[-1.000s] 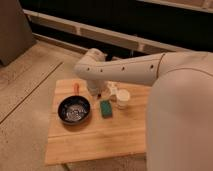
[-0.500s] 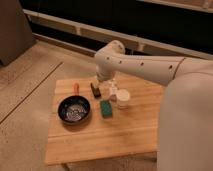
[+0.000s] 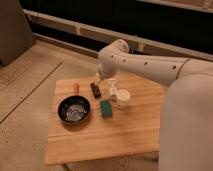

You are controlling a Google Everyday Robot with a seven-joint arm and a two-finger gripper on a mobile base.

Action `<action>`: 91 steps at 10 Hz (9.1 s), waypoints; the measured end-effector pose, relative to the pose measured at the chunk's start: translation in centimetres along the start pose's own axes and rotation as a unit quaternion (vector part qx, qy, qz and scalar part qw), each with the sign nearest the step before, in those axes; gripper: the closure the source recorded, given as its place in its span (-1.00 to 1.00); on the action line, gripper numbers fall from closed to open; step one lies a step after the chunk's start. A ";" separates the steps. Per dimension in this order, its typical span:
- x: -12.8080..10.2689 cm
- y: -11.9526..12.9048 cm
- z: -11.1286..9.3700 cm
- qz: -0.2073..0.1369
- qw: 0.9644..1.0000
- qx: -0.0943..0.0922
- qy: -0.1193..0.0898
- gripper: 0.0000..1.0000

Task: Place the eraser on the white sponge

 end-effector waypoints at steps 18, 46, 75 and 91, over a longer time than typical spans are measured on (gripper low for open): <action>-2.4 1.9 18.8 0.074 0.977 -0.066 0.189 -0.30; 5.0 3.8 3.0 -0.012 0.994 -0.004 0.105 1.00; 13.6 2.6 11.9 0.040 0.966 -0.026 0.255 0.34; 10.0 4.5 9.5 -0.011 0.977 -0.024 0.213 -0.52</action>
